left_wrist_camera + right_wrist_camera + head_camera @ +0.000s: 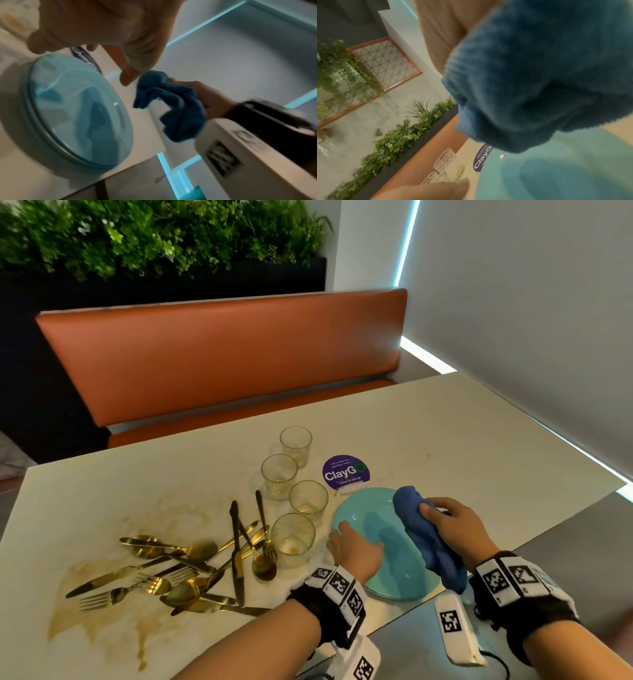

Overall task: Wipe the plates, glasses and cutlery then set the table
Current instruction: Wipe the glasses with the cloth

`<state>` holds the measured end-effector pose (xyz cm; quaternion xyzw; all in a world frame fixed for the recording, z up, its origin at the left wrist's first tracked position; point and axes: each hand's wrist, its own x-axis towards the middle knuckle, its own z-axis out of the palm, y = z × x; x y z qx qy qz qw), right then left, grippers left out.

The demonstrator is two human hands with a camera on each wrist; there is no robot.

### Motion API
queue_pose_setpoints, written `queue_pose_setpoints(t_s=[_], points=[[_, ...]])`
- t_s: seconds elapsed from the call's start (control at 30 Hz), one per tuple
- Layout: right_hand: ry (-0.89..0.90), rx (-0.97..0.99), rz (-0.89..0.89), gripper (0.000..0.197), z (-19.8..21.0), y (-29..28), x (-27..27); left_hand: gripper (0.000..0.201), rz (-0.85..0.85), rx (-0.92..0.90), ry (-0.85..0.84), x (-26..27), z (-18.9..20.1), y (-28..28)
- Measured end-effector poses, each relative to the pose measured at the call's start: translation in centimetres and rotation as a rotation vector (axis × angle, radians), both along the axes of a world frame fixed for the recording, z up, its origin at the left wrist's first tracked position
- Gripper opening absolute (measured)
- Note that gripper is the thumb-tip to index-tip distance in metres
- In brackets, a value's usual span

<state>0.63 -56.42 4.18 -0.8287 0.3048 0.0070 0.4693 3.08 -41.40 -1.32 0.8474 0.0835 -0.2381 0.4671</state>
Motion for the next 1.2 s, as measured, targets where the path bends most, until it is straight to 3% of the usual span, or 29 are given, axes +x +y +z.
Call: queue_pose_setpoints(t_s=[0.07, 0.13, 0.23, 0.3, 0.4, 0.57, 0.73, 0.87, 0.93, 1.03, 1.1, 1.17, 1.2], points=[[-0.037, 0.098, -0.055, 0.012, -0.1, 0.7, 0.6, 0.055, -0.049, -0.116, -0.215, -1.0, 0.8, 1.2], [-0.050, 0.224, -0.094, 0.018, 0.0, 1.6, 1.2, 0.048, -0.045, -0.182, -0.430, -1.6, 1.8, 2.9], [-0.036, 0.390, -0.129, 0.020, 0.2, 3.2, 1.9, 0.065, 0.090, -0.115, -0.624, -1.0, 1.9, 6.4], [-0.028, 0.510, -0.149, 0.022, 0.5, 4.5, 2.3, 0.092, 0.137, -0.029, -0.535, 0.0, 1.1, 8.9], [-0.029, 0.681, -0.229, 0.028, 0.7, 6.4, 2.7, 0.125, 0.029, 0.066, -0.294, 1.1, -0.4, 12.1], [0.012, 0.806, -0.262, 0.053, 0.2, 9.0, 2.8, 0.131, -0.111, 0.023, -0.090, 2.1, -2.8, 13.9], [0.115, 0.629, -0.263, 0.032, -0.4, 11.1, 1.5, 0.119, -0.088, 0.046, -0.121, 3.4, -4.7, 14.1], [0.091, 0.492, -0.246, 0.014, 0.2, 12.9, 0.0, 0.094, -0.224, 0.135, -0.283, 3.7, -5.7, 14.5], [0.062, 0.200, -0.123, 0.012, 1.2, 13.8, -0.7, 0.093, -0.288, 0.129, -0.313, 3.6, -5.6, 14.6], [0.100, -0.382, 0.256, 0.024, 2.3, 15.7, -1.3, 0.092, -0.425, 0.047, -0.368, 2.8, -4.2, 14.6], [0.071, -0.719, 0.497, 0.022, 2.4, 17.7, -1.1, 0.087, -0.490, -0.095, -0.443, 2.2, -2.9, 14.4], [0.027, -0.923, 0.641, 0.011, 2.4, 19.2, -0.7, 0.085, -0.501, -0.242, -0.460, 2.2, -1.7, 14.4], [0.045, -0.902, 0.660, 0.011, 2.6, 19.8, -0.3, 0.085, -0.514, -0.272, -0.465, 2.4, -1.1, 14.6]])
